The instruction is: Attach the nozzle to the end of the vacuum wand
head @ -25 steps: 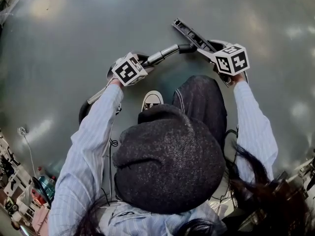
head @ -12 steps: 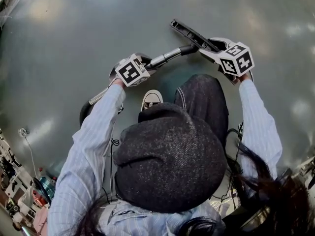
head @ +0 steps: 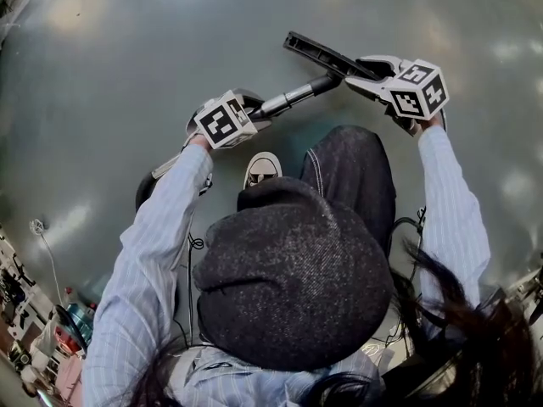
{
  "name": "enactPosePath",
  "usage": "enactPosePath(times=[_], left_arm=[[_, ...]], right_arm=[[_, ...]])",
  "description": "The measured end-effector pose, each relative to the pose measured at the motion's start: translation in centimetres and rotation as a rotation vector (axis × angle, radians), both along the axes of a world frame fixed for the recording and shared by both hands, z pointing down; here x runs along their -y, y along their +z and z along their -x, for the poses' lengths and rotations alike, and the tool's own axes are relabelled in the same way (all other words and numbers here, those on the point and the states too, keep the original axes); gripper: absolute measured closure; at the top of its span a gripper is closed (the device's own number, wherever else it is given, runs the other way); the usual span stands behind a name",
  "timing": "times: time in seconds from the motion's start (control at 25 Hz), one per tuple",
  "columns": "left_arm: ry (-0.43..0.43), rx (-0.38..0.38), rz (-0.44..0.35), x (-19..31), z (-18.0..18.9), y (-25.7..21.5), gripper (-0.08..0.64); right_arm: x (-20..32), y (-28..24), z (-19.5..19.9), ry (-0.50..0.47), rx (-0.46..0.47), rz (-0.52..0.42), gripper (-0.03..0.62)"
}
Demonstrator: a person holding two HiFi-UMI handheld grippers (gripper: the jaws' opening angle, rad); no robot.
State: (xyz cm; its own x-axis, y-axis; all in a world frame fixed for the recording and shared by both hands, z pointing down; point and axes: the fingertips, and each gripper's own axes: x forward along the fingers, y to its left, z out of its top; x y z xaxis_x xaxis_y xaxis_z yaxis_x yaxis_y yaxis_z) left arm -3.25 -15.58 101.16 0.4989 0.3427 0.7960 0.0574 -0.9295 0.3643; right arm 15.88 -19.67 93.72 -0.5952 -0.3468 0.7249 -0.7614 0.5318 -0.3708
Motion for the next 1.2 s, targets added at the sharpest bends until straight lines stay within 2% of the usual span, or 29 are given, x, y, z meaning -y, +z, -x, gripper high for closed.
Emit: enactPosePath(times=[0.16, 0.24, 0.44, 0.52, 0.64, 0.76, 0.88, 1.08, 1.2], left_arm=[[-0.012, 0.002, 0.011, 0.2, -0.2, 0.3, 0.379], [-0.024, 0.009, 0.018, 0.1, -0.7, 0.1, 0.379], [-0.102, 0.05, 0.027, 0.5, -1.4, 0.1, 0.385], [-0.119, 0.056, 0.033, 0.6, -1.5, 0.2, 0.385], [-0.133, 0.068, 0.027, 0.6, -1.6, 0.2, 0.385], [-0.127, 0.079, 0.018, 0.5, -1.7, 0.2, 0.385], [-0.145, 0.057, 0.018, 0.6, -1.7, 0.2, 0.385], [-0.252, -0.047, 0.11, 0.5, -2.6, 1.0, 0.382], [-0.255, -0.036, 0.147, 0.4, -2.6, 1.4, 0.382]], right_arm=[[0.6, 0.4, 0.1, -0.044, 0.002, 0.021, 0.362], [0.6, 0.2, -0.1, -0.03, 0.022, 0.051, 0.362], [0.7, 0.1, 1.1, 0.083, 0.068, 0.121, 0.362], [1.0, -0.1, 0.7, 0.121, 0.087, 0.108, 0.364], [1.8, -0.5, 0.2, 0.223, 0.142, 0.082, 0.417], [1.2, 0.1, 0.4, 0.176, 0.063, 0.073, 0.426], [1.2, 0.5, 0.5, 0.131, 0.02, 0.084, 0.426], [1.1, 1.0, 0.3, 0.172, 0.045, 0.087, 0.423], [1.1, 1.1, 0.3, 0.186, 0.043, 0.105, 0.407]])
